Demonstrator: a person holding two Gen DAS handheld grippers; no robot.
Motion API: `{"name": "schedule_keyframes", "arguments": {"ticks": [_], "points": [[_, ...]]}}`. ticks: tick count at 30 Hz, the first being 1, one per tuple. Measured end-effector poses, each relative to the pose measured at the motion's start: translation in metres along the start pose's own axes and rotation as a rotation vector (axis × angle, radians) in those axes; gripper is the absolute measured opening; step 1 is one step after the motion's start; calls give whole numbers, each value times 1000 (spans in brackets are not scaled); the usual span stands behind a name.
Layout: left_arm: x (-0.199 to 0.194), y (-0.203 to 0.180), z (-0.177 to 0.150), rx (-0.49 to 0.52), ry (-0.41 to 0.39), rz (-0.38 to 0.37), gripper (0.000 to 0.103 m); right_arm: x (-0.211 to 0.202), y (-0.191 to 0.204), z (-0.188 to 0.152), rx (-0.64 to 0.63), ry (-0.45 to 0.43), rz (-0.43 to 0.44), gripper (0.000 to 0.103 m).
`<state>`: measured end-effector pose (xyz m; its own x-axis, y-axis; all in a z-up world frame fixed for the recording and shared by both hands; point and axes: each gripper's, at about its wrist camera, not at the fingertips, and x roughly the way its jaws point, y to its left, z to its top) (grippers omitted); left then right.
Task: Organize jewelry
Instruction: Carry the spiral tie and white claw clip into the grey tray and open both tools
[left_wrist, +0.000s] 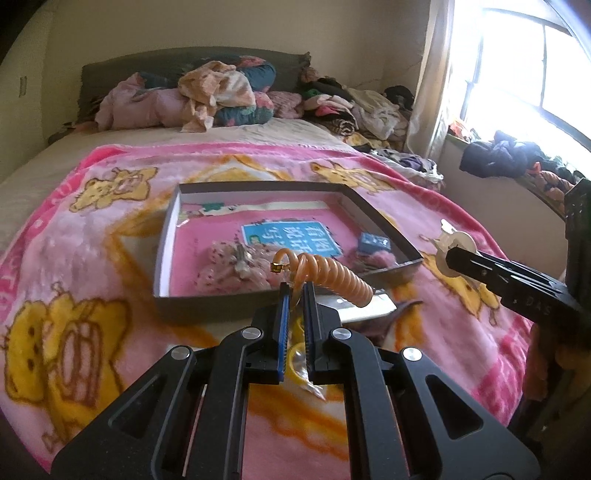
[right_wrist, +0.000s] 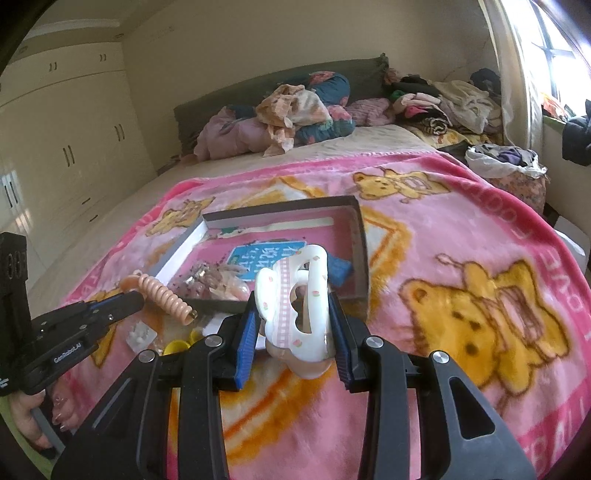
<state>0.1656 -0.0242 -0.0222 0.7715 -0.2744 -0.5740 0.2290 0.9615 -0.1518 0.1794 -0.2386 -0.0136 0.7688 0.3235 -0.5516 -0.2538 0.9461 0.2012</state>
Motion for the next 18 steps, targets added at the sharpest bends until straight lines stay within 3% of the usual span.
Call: {"name": "schedule_keyframes", "arguments": {"ticks": [18], "points": [[23, 37, 21, -42, -5, 61, 2, 46, 25, 33, -65, 11, 41, 34]]}}
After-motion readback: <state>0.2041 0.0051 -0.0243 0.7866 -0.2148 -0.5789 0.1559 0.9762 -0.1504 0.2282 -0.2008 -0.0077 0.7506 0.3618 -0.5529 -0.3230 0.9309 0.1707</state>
